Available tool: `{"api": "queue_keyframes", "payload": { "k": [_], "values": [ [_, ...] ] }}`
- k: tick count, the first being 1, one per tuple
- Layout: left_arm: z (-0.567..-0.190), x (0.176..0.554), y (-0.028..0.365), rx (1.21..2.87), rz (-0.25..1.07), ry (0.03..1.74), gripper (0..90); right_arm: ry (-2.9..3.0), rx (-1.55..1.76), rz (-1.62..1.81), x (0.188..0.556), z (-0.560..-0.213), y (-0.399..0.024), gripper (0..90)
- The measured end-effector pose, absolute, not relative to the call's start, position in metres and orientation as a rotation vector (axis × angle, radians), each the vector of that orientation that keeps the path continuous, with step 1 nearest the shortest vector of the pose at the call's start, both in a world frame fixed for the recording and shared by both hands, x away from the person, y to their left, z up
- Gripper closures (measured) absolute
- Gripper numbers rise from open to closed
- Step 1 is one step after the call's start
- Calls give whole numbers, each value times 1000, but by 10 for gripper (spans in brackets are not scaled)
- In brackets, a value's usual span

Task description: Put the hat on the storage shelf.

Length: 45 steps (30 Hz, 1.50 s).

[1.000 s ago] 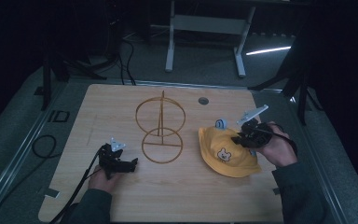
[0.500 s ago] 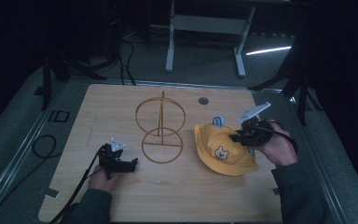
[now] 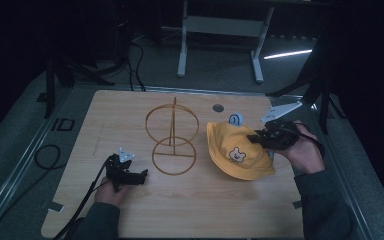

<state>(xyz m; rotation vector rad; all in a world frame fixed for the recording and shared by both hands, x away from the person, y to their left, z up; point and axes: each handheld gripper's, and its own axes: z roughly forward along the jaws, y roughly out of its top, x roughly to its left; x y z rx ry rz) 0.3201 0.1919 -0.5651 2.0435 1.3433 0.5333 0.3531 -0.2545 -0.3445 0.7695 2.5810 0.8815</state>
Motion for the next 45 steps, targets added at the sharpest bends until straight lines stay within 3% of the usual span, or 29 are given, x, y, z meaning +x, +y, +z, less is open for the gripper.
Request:
{"api": "queue_keyframes", "payload": {
  "k": [45],
  "values": [
    [-565, 320, 192, 2043, 534, 1343, 19, 2463, 606, 1192, 360, -293, -256, 804]
  ]
}}
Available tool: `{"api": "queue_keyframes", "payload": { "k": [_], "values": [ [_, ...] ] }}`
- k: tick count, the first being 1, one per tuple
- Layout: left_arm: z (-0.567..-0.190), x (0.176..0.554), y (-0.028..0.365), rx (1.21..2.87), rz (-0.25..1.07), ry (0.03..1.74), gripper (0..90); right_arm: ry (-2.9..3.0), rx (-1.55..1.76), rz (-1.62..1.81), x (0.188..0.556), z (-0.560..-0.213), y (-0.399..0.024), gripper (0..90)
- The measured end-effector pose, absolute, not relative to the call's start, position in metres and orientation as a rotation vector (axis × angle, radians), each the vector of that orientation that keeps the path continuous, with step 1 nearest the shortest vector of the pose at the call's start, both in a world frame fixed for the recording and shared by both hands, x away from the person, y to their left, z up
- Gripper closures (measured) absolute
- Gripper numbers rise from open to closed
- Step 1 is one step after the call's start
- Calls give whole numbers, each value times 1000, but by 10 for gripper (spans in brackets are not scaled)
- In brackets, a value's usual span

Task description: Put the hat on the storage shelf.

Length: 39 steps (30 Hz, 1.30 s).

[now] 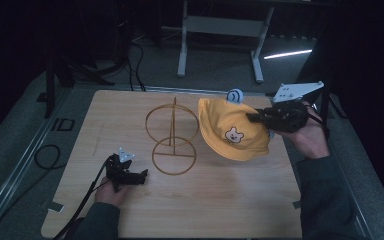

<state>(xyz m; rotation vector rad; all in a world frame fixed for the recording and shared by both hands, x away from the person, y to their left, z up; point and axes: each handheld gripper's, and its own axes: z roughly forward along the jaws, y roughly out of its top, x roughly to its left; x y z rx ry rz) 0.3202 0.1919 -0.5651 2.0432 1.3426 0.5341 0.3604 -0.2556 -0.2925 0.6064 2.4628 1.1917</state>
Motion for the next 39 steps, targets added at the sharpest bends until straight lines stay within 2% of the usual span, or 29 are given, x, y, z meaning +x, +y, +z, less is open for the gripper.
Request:
{"api": "queue_keyframes", "payload": {
  "k": [39],
  "values": [
    [-565, 320, 192, 2042, 535, 1343, 19, 2385, 532, 1388, 359, -275, -240, 807]
  ]
}}
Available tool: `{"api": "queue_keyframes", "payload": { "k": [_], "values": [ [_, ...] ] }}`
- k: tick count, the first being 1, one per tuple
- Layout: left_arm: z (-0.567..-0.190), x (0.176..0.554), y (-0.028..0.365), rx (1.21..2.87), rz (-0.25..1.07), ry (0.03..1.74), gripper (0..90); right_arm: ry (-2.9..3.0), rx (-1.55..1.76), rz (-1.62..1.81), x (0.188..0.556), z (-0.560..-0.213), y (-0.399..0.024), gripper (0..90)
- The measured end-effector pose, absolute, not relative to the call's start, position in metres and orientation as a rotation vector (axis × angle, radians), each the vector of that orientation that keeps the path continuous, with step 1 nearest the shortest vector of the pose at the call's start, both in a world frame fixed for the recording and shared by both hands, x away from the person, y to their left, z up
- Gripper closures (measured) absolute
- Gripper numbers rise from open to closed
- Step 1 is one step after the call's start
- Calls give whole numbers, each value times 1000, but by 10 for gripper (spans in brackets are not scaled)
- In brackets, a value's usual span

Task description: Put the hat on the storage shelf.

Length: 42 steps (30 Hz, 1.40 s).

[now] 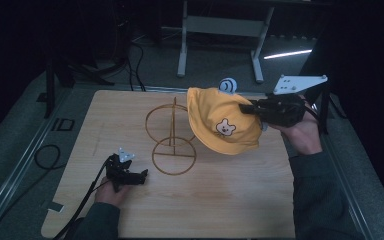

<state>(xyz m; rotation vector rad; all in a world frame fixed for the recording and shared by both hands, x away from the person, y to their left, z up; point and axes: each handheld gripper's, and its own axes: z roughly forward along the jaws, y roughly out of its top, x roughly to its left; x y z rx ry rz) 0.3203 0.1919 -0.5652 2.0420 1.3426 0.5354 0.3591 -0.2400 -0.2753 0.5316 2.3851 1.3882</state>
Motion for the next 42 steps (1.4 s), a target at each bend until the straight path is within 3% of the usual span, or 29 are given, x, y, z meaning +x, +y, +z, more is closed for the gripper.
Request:
{"api": "queue_keyframes", "payload": {
  "k": [42],
  "values": [
    [-565, 320, 192, 2041, 536, 1343, 19, 2339, 490, 1553, 368, -270, -206, 812]
  ]
}}
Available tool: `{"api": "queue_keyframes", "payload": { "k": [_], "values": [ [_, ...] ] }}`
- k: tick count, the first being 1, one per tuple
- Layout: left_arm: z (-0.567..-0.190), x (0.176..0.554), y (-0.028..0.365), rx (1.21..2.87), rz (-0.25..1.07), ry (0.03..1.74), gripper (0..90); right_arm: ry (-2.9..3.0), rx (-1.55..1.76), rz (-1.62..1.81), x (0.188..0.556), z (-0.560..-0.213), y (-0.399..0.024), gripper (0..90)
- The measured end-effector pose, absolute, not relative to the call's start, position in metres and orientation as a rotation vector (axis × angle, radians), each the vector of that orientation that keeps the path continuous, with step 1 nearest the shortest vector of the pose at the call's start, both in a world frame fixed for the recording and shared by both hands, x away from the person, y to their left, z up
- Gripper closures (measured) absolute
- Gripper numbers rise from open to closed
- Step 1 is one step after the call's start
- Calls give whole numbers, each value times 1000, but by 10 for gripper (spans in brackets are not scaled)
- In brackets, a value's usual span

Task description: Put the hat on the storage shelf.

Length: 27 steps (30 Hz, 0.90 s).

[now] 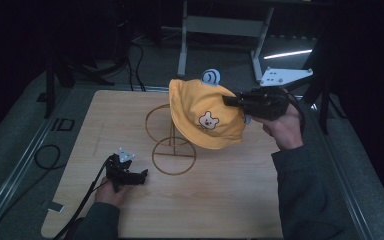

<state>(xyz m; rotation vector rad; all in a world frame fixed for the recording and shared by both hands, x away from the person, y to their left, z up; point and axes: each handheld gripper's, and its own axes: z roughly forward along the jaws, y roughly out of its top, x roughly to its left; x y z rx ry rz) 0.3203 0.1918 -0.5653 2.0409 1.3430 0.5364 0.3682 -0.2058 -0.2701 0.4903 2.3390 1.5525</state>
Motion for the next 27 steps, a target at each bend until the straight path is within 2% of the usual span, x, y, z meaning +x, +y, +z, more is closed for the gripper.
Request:
{"api": "queue_keyframes", "payload": {
  "k": [27],
  "values": [
    [-565, 320, 192, 2039, 537, 1343, 19, 2335, 470, 1565, 374, -265, -186, 819]
  ]
}}
